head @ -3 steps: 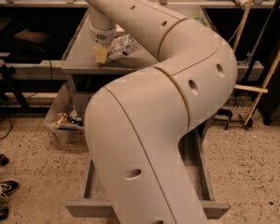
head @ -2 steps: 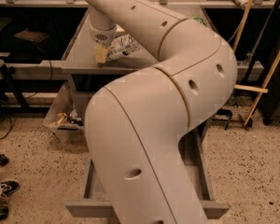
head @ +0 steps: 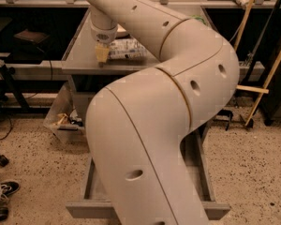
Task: Pick blue plastic bottle from middle drawer and place on counter
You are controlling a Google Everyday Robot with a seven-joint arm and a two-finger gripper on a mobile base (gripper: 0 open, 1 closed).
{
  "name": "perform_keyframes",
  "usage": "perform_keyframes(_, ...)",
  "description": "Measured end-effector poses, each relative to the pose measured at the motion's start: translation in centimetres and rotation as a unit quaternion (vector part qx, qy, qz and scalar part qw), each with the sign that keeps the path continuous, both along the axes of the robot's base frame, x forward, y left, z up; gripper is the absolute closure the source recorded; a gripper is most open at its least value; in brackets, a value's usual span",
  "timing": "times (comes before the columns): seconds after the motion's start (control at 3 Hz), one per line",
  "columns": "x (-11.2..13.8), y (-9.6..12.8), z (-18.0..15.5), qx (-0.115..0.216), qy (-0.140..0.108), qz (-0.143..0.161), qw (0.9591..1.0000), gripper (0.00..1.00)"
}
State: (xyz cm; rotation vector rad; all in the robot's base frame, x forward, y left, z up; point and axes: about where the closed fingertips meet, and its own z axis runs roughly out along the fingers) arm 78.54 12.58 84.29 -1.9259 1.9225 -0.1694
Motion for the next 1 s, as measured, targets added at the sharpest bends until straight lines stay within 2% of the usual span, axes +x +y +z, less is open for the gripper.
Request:
perform_keyframes(0.33, 0.0, 0.0, 0.0, 0.0, 0.0, 0.0, 1.0, 0.0)
perform_keyframes(0.67, 0.0, 0.0, 0.0, 0.0, 0.0, 0.0, 1.0, 0.0)
perform_keyframes(1.0, 0.7, -2.7, 3.0, -0.001, -0.013, -0.026, 0.9996, 0.0)
